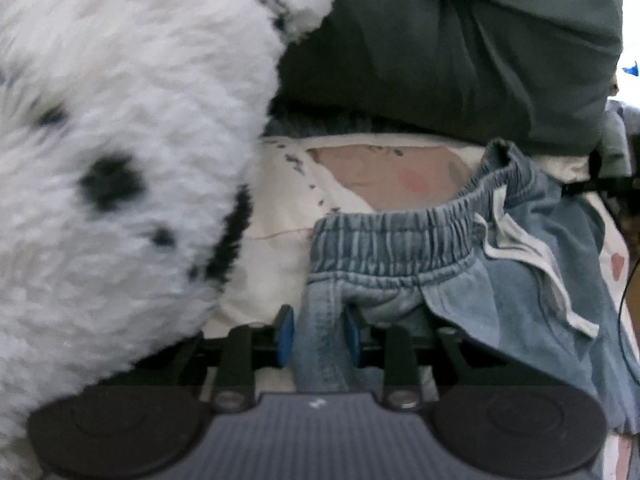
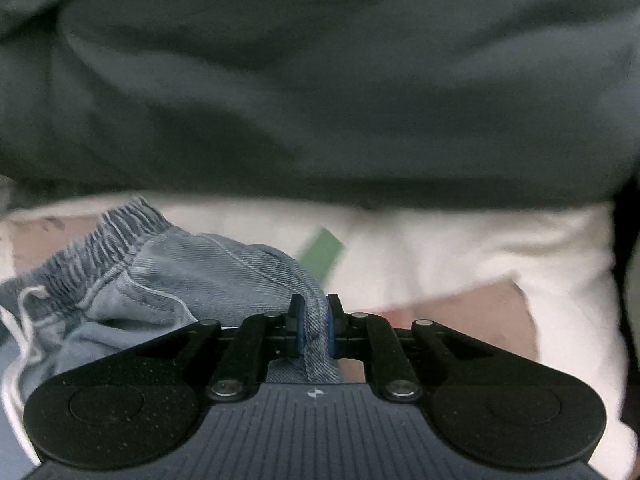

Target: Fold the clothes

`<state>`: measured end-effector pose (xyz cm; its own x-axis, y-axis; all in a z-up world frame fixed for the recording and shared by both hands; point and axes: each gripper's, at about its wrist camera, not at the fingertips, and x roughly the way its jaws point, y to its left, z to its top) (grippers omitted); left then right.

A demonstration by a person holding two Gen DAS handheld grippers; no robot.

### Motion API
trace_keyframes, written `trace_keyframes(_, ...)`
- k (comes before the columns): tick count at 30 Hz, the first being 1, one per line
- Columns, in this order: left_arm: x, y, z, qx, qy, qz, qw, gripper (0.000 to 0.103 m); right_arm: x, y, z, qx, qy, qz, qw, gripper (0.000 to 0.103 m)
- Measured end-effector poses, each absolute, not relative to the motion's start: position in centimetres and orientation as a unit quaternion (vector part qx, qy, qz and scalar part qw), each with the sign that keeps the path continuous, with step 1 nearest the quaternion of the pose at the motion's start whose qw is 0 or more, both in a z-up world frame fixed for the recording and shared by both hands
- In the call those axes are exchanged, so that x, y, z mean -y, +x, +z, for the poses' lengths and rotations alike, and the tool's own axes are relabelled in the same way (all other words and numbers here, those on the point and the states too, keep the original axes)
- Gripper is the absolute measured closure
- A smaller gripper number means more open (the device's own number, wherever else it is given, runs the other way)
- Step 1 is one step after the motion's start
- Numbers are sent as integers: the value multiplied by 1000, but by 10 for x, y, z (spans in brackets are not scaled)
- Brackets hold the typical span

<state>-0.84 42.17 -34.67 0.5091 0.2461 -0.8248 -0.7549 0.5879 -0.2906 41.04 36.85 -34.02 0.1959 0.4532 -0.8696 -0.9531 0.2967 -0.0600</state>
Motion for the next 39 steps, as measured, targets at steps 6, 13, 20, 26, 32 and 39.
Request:
trace_keyframes(6, -411, -1, -320, -365, -294, 308, 828, 76, -353, 415, -349, -408, -330, 488, 697, 82)
trace_keyframes(13, -421, 17, -301, -339, -276, 313, 843, 69, -351, 417, -313, -391, -282, 543, 688, 49)
trace_keyframes(20, -428, 29, -328, -383, -274, 321, 822, 67, -410, 405, -328, -394, -281, 597, 640, 44)
trace_keyframes(26, -431, 30, -345, -410, -295, 307, 807, 62, -440, 397, -350, -405, -295, 605, 619, 42)
trace_keyframes(32, -434, 28, -354, -426, -312, 302, 794, 58, -444, 399, -376, -440, -359, 594, 570, 28)
trace_keyframes(39, -435, 29, -358, -448, -330, 282, 782, 58, -443, 384, -381, -420, -379, 614, 550, 38)
